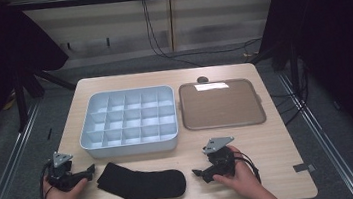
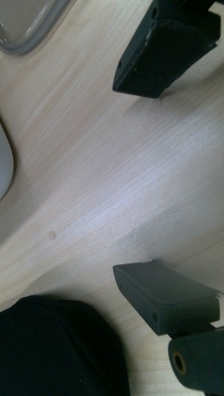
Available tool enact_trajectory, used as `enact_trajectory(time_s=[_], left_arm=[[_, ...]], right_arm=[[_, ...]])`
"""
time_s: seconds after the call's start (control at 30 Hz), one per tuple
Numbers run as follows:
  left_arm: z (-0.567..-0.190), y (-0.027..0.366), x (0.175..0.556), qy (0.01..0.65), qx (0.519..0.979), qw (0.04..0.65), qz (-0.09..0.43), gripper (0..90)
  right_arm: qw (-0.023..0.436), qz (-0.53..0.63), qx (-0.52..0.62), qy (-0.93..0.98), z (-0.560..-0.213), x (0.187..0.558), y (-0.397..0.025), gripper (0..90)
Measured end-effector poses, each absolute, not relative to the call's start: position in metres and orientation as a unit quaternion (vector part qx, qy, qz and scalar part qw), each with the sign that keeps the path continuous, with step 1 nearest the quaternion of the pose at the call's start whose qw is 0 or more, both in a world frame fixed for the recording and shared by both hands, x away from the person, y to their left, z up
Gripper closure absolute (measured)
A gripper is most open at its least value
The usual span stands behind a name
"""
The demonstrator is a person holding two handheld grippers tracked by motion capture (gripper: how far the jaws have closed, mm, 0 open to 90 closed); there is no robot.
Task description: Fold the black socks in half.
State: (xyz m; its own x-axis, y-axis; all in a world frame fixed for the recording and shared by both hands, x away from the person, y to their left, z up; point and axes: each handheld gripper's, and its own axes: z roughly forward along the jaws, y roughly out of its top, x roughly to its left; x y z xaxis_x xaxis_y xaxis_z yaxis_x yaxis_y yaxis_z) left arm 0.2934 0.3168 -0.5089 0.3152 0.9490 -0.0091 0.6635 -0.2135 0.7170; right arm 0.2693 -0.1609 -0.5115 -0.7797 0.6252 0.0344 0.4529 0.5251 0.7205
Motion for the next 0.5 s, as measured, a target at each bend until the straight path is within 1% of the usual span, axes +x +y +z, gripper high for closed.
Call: enact_trajectory(time_s=[0.5], left_arm=[[-0.5085, 0.3147, 0.2911, 0.543, 0.744, 0.318, 0.225, 11.9]], right_arm=[[0.115, 0.375, 0.31, 0.866, -0.5114, 0.2702, -0.16, 10.3]])
